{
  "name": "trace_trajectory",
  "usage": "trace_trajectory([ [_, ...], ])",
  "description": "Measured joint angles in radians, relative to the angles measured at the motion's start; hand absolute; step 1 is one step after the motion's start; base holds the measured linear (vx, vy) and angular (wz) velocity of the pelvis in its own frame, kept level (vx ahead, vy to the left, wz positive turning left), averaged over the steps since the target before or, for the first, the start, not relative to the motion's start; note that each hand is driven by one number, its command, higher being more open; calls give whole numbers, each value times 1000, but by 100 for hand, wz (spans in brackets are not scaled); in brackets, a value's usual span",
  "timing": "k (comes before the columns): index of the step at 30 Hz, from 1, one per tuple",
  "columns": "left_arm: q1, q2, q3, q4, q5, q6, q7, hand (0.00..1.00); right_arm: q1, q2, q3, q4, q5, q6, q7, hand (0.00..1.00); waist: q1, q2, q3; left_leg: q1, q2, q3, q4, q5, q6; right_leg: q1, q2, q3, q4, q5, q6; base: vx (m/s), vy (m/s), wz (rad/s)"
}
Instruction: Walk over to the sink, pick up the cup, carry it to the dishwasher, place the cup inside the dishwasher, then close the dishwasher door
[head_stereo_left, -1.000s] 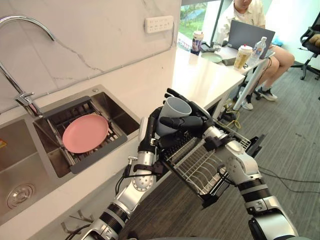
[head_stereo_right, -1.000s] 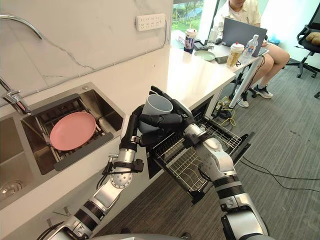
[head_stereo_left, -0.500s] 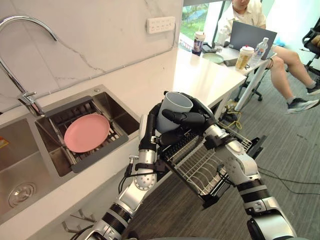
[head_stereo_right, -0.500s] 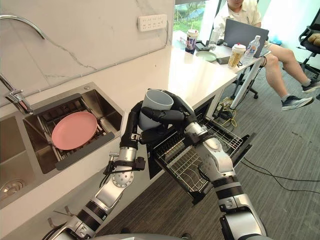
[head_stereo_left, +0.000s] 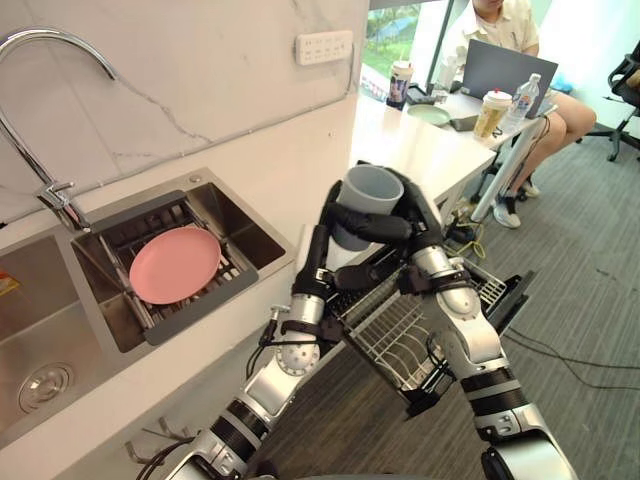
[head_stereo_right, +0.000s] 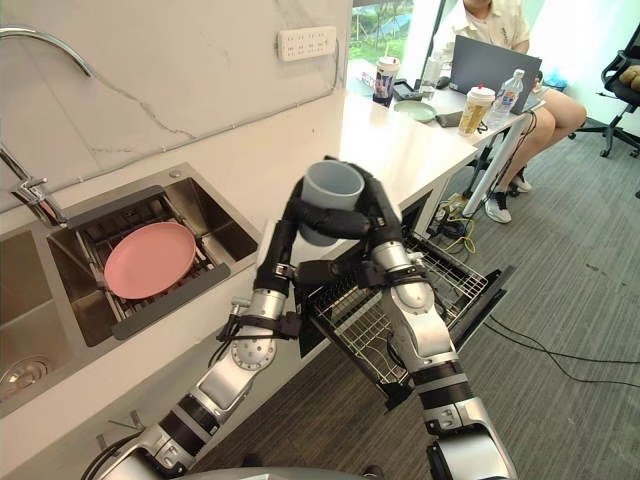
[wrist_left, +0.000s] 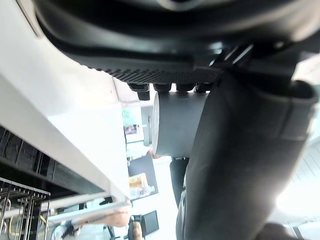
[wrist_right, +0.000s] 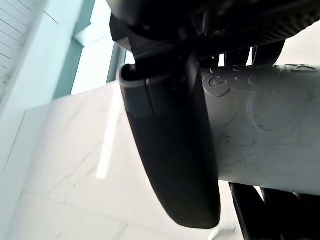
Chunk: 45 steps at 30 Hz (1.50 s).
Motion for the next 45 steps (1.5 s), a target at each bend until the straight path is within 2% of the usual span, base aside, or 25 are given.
trace_trajectory([
  [2, 3, -19, -17, -3, 1, -10, -20, 100, 0, 0, -67, -1, -15, -22, -92, 0, -5, 2, 1, 0, -2, -1, 0, 0, 0, -2, -4, 0, 10, -4, 5, 0, 0, 0],
  [8, 62, -28, -15, -85, 0, -34, -38, 100, 0, -12, -180, -6, -38, -99, -255, 0, -24, 16, 10, 2, -4, -2, 0, -1, 1, -11, -9, -2, 29, -14, 7, 0, 0, 0],
  [15, 77, -36, 10, -124, -37, -49, -92, 100, 0, -13, -212, -7, -81, -138, -351, 0, -24, 27, 15, 0, -8, -20, 0, -1, 2, -5, -12, -18, 29, -18, 10, 1, -1, 6],
  [19, 146, -40, 46, -141, -170, -49, -213, 100, 42, -13, -262, -29, -89, -145, -344, 0, -24, 27, 15, -8, -13, -30, 0, -2, 3, -5, -17, -29, 30, -21, 15, 16, 9, 10],
  [21, 227, -37, 47, -154, -250, -34, -310, 100, 101, -13, -299, -39, -88, -146, -325, 0, -24, 27, 14, -13, -17, -36, 0, -5, 6, -8, -22, -34, 35, -27, 19, 28, 13, 9],
  [22, 246, -35, 42, -154, -260, -21, -333, 100, 118, -13, -307, -38, -88, -146, -319, 0, -24, 27, 14, -16, -18, -37, 0, -5, 7, -10, -24, -35, 38, -29, 20, 26, 14, 8],
  [24, 311, -22, 0, -146, -277, 46, -397, 100, 174, -13, -317, -33, -82, -146, -296, 0, -25, 29, 14, -27, -22, -39, 0, -7, 9, -24, -30, -39, 46, -34, 22, 16, 15, 4],
  [28, 377, -20, -11, -22, -280, 98, -450, 100, 211, -13, -318, 29, -73, -145, -253, 0, -26, 31, 15, -30, -22, -39, 0, -7, 10, -26, -30, -35, 46, -34, 22, 0, 0, 0],
  [31, 459, -18, 71, 87, -295, 106, -474, 100, 217, -13, -334, 110, -71, -143, -232, 0, -23, 33, 15, -31, -20, -42, 0, -7, 10, -25, -29, -38, 46, -35, 21, -5, 0, 2],
  [37, 546, 16, 229, 365, -253, 79, -456, 100, 247, -19, -350, 249, -67, -99, -182, 0, -8, 47, 17, -31, -25, -62, 0, -7, 10, -13, -31, -59, 43, -39, 19, -8, 4, 9],
  [41, 541, 14, 358, 526, -139, -10, -372, 100, 255, -20, -322, 392, -71, -83, -143, 0, 8, 69, 17, -30, -31, -92, -1, -4, 12, 10, -30, -91, 32, -40, 19, -3, 6, 20],
  [45, 516, 4, 481, 629, -135, -27, -305, 100, 251, -20, -287, 467, -85, -72, -128, 0, 19, 74, 20, -30, -31, -115, -1, -1, 11, 27, -27, -113, 26, -41, 20, 4, -1, 16],
])
